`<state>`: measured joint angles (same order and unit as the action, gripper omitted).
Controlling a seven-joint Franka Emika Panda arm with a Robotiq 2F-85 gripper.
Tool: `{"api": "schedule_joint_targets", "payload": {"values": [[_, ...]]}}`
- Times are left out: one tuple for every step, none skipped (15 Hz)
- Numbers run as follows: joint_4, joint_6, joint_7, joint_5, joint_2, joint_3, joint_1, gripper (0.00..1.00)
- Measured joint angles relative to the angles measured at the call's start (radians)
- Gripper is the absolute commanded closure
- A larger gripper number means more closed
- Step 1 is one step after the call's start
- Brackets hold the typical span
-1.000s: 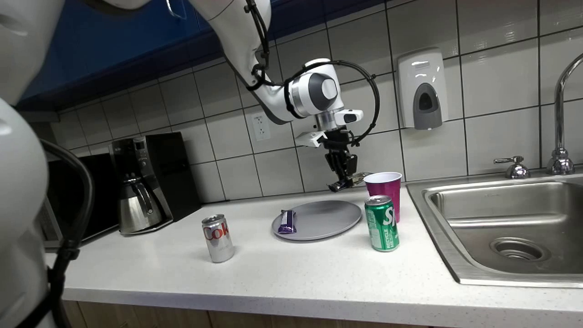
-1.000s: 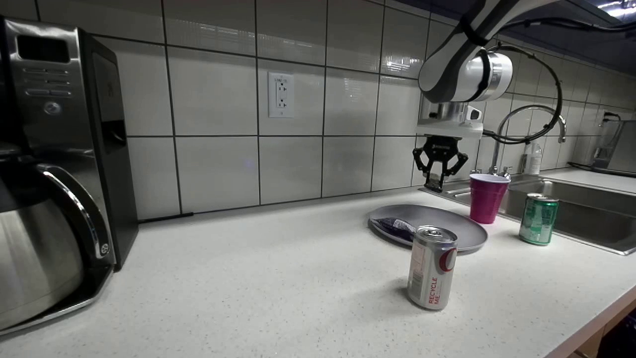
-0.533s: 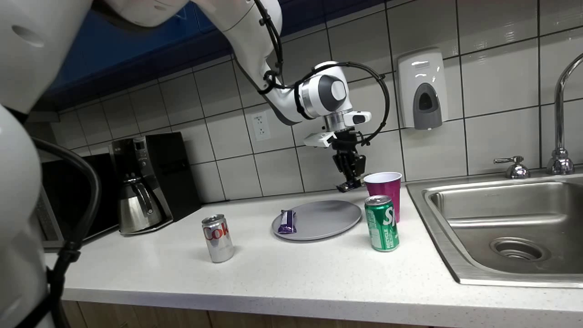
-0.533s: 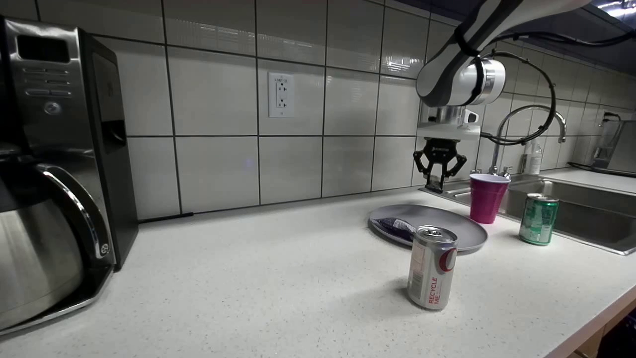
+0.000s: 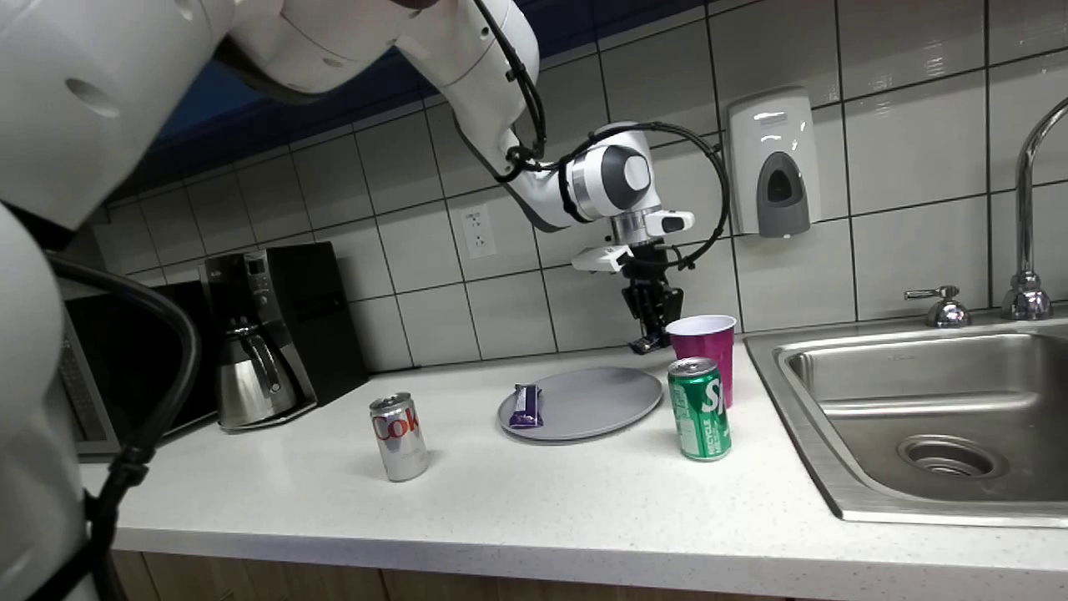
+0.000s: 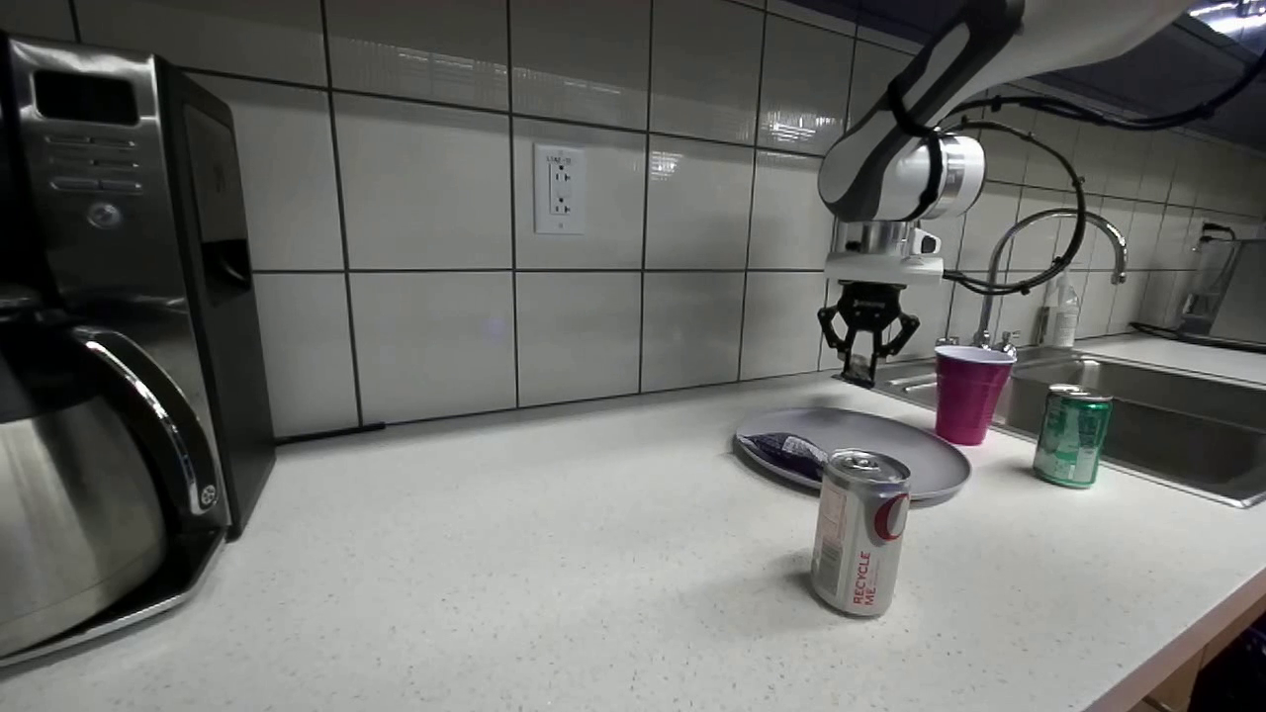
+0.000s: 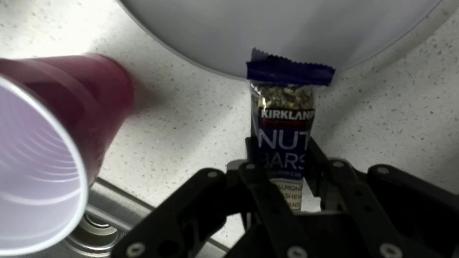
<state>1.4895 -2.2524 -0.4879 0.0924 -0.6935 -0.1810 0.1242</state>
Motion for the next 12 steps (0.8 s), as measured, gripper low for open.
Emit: {"api": "schedule_joint_targets", "payload": {"values": [[-0.020,0.010,0.001,0.002,-0.014,0.000,0.002,0.92],[-0.042,0.022,0.002,0.003,-0.029,0.000,0.005,0.92],[-0.063,0.032,0.003,0.004,-0.043,0.000,0.007,0.92],[-0.082,0.041,0.003,0.005,-0.056,0.000,0.009,0.92],[-0.100,0.049,0.003,0.006,-0.069,0.000,0.012,0.92],[-0.118,0.059,0.003,0.006,-0.081,0.000,0.015,0.92],[-0.135,0.066,0.003,0.006,-0.093,0.000,0.018,0.92],[-0.151,0.074,0.003,0.006,-0.104,0.000,0.021,0.92],[-0.165,0.080,0.004,0.006,-0.114,0.000,0.023,0.92],[-0.180,0.087,0.004,0.006,-0.124,0.000,0.026,0.92],[-0.193,0.095,0.004,0.006,-0.132,0.000,0.028,0.92],[-0.206,0.104,0.004,0.006,-0.140,0.000,0.030,0.92]]}}
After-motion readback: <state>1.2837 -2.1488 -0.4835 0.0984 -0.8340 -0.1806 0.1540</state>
